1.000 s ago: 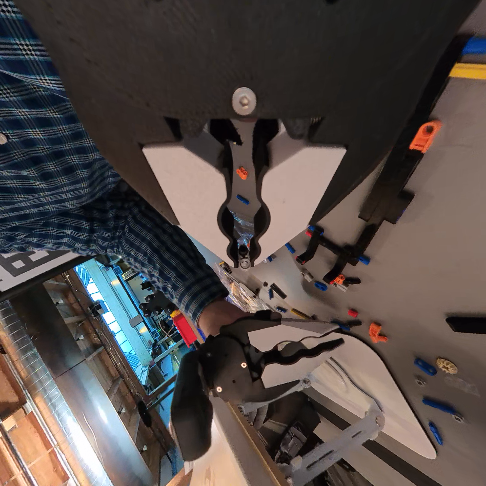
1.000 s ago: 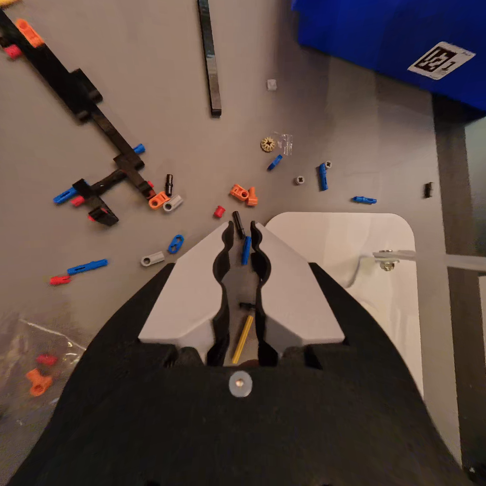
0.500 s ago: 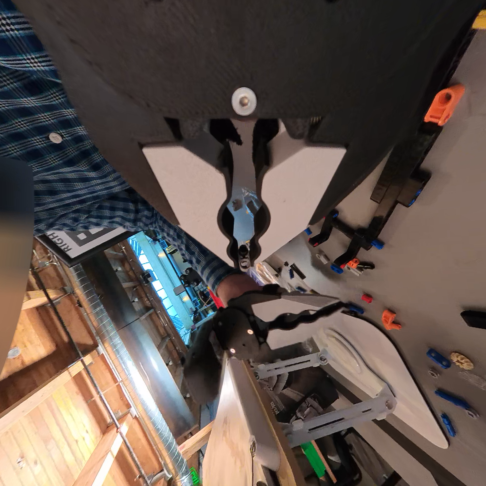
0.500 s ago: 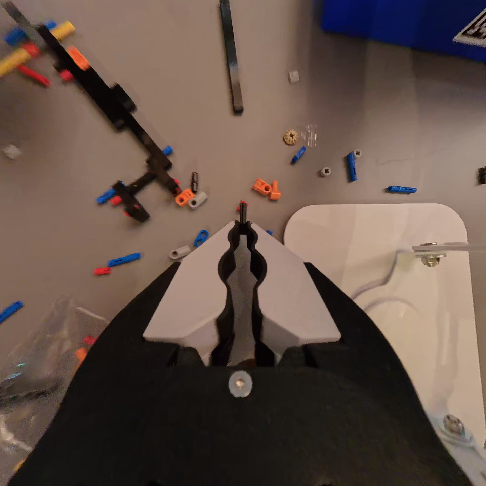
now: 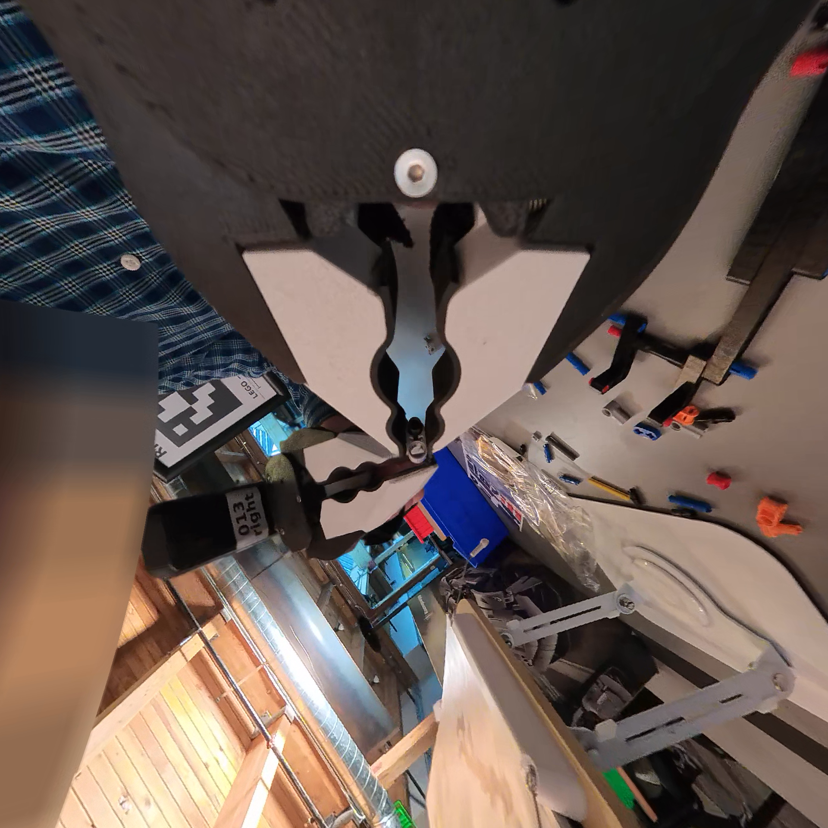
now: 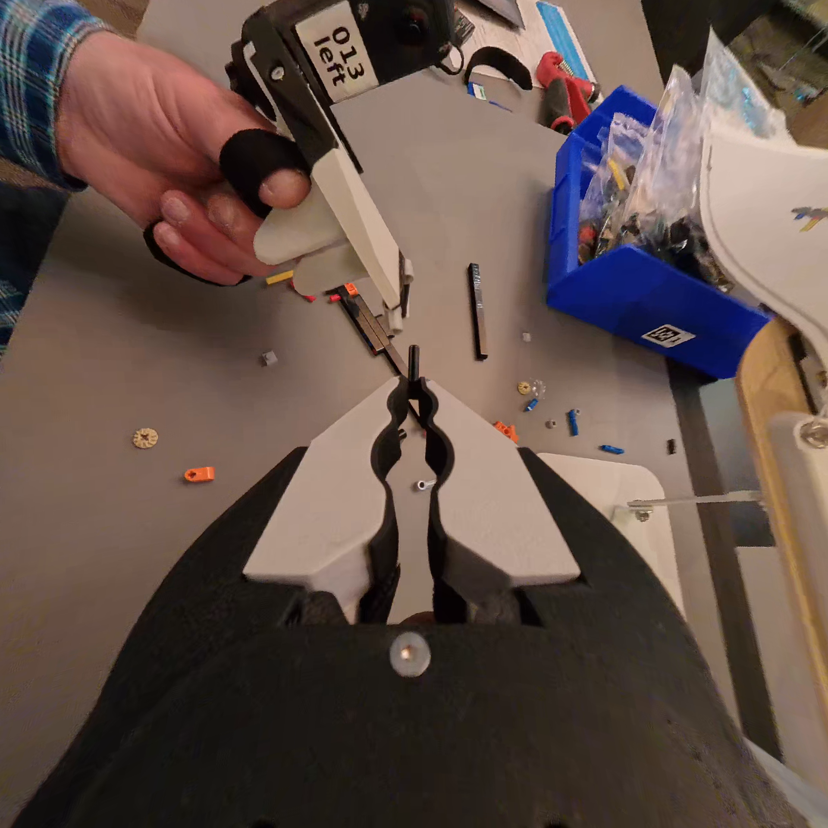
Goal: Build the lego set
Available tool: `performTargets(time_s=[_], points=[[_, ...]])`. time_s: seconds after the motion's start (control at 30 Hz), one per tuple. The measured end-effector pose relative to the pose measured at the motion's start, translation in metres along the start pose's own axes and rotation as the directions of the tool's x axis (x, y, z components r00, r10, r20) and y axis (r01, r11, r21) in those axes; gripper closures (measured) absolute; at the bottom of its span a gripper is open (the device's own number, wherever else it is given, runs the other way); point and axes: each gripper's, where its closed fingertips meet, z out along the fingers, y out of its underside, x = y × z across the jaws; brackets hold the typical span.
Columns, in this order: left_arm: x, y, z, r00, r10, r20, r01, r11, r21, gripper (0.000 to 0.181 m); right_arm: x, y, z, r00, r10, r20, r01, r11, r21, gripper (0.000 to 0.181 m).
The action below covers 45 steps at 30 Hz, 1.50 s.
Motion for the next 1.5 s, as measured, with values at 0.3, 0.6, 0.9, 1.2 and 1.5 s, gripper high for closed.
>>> performTargets(time_s=[0.3,0.6,0.9,1.2,1.5], points=[[0.0068,-0.0001,0.0043,0.999,-0.007,-0.035,0.007,1.0,0.015,0.176,-0.0049,-0.0034,-0.0047,0.978,-0.18,-0.107,0.171,0.981,-0.088,0.18],[0.0048,0.0,0.0045,1.0,0.015,-0.017,-0.015,1.0,0.004,0.176,-0.0067,-0.0028,-0.0049,0.973,-0.197,-0.12,0.186,0.977,-0.102,0.18],[0.003,0.0031,0.0056,0.997,0.077,0.02,-0.076,0.996,-0.036,0.176,-0.0065,-0.0025,-0.0077,0.974,-0.191,-0.118,0.18,0.978,-0.103,0.18],[0.0031,0.003,0.0057,0.996,0.08,0.033,-0.078,0.996,-0.046,0.176,-0.0086,-0.0003,-0.0067,0.955,-0.264,-0.139,0.241,0.957,-0.161,0.18],[-0.0017,0.0048,0.0061,0.985,0.142,0.096,-0.136,0.988,-0.072,0.176,-0.0081,0.0022,-0.0052,0.928,-0.329,-0.172,0.284,0.928,-0.242,0.18]])
